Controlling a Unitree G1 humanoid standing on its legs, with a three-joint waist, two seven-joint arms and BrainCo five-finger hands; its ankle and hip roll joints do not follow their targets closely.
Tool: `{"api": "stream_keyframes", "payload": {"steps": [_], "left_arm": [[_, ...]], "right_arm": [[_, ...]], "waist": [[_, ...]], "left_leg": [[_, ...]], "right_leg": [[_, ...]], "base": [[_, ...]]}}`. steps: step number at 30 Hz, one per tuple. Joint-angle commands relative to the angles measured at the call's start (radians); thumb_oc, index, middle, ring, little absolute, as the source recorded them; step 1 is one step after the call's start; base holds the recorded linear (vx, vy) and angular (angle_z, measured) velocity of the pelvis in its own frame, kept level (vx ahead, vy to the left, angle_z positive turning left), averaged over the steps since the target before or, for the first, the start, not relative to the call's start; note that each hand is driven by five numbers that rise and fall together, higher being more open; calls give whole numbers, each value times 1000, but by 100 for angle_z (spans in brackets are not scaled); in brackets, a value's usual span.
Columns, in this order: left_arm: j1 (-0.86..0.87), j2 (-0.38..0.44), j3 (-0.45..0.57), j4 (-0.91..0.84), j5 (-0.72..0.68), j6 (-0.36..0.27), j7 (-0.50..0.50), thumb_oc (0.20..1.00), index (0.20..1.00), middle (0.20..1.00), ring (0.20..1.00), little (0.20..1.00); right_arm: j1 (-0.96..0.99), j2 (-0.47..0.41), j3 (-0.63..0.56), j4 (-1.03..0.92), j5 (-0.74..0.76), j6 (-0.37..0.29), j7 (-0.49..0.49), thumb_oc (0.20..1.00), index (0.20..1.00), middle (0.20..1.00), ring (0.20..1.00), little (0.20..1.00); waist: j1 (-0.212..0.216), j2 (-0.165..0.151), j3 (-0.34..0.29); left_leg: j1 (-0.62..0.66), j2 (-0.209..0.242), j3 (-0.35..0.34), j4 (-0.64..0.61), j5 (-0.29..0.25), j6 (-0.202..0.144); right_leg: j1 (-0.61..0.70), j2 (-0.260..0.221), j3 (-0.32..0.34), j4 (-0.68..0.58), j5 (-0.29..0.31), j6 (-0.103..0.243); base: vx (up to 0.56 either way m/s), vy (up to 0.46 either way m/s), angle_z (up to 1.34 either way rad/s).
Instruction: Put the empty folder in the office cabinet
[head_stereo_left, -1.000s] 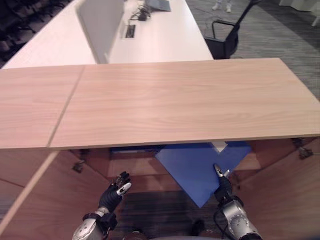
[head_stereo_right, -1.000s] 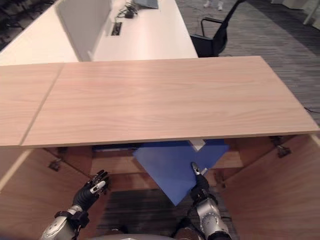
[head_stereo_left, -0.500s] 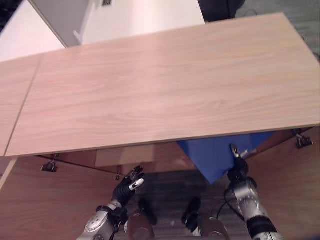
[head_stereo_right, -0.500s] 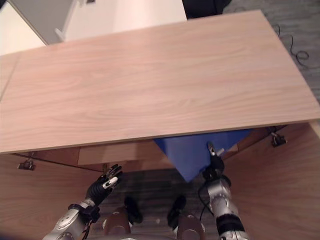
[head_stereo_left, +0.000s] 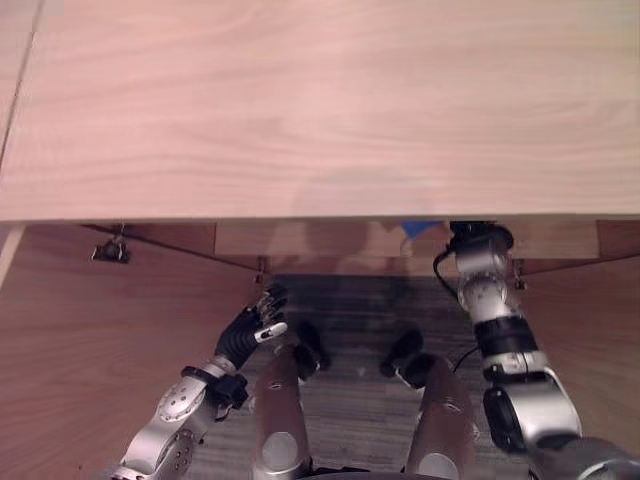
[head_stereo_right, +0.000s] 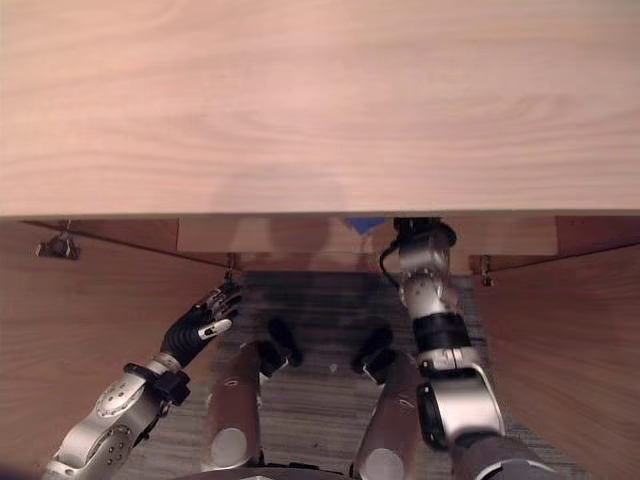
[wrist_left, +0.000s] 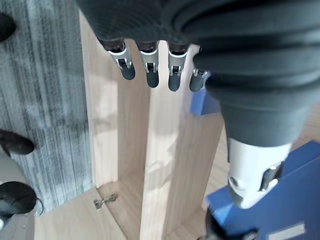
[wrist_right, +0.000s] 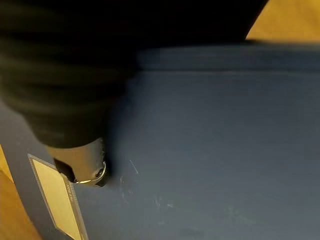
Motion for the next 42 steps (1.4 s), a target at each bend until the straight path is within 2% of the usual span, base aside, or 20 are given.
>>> {"api": "stream_keyframes", "payload": {"steps": [1,5,8,11,12,17,18,21,28,37,42], "left_arm": [[38,45,-6,-111,-21,-64,14,1000,1000,1000,1000,1000],[6,47,-15,-125,-30,-77,40,1000,1000,1000,1000,1000],[-6,48,-16,-135,-32,-81,54,1000,1000,1000,1000,1000],[-20,41,-26,-141,-41,-86,77,1000,1000,1000,1000,1000],[-30,40,-33,-148,-48,-89,94,1000,1000,1000,1000,1000],[-46,46,-48,-167,-66,-97,122,1000,1000,1000,1000,1000],[-61,46,-74,-171,-74,-94,155,1000,1000,1000,1000,1000],[-87,42,-100,-162,-71,-82,180,1000,1000,1000,1000,1000],[-131,45,-136,-142,-67,-64,207,1000,1000,1000,1000,1000],[-152,74,-150,-156,-78,-64,228,1000,1000,1000,1000,1000],[-167,77,-154,-163,-75,-66,233,1000,1000,1000,1000,1000]], "right_arm": [[-43,-61,-15,-84,-2,-123,10,200,200,200,200,200],[-91,-68,-27,-81,4,-144,-15,200,200,200,200,200],[-113,-58,-36,-81,15,-159,-25,200,200,200,200,200],[-143,-36,-64,-79,44,-198,-52,200,200,200,200,200],[-168,-18,-93,-64,78,-234,-74,200,200,200,200,200],[-221,-2,-134,-23,139,-290,-107,200,200,200,200,200],[-262,19,-177,59,213,-342,-151,200,200,200,200,200],[-288,49,-213,147,291,-374,-192,200,200,200,200,200],[-328,81,-214,262,318,-345,-248,200,200,200,200,200],[-443,-54,-150,434,318,-280,-273,200,200,200,200,200],[-470,-77,-124,475,307,-254,-281,200,200,200,200,200]], "waist": [[14,-1,-52],[24,12,-45],[27,20,-43],[28,29,-40],[31,37,-36],[37,46,-29],[41,50,-27],[38,53,-25],[39,49,-20],[58,43,0],[62,45,9]], "left_leg": [[-41,84,-78,118,-65,-79],[-149,99,-111,226,-111,-61],[-198,110,-129,279,-132,-55],[-243,121,-145,336,-159,-48],[-274,126,-160,381,-181,-41],[-328,134,-181,446,-210,-34],[-368,134,-199,487,-228,-29],[-397,132,-211,520,-240,-23],[-424,128,-220,536,-250,-11],[-478,111,-244,562,-253,0],[-488,110,-245,570,-259,3]], "right_leg": [[66,-44,26,-35,-29,131],[-38,-96,51,82,-75,118],[-82,-116,65,134,-94,111],[-127,-137,81,195,-122,102],[-158,-154,95,237,-139,96],[-206,-174,111,303,-167,89],[-238,-192,125,348,-182,85],[-266,-201,138,385,-193,81],[-299,-209,153,406,-197,77],[-346,-216,167,435,-199,72],[-357,-219,170,442,-197,73]], "base": [[0,0,0],[-38,1,7],[-14,6,6],[0,0,0],[0,0,0],[-7,0,7],[-15,-16,5],[-4,-3,13],[-1,0,0],[-1,-7,2],[0,-2,5]]}}
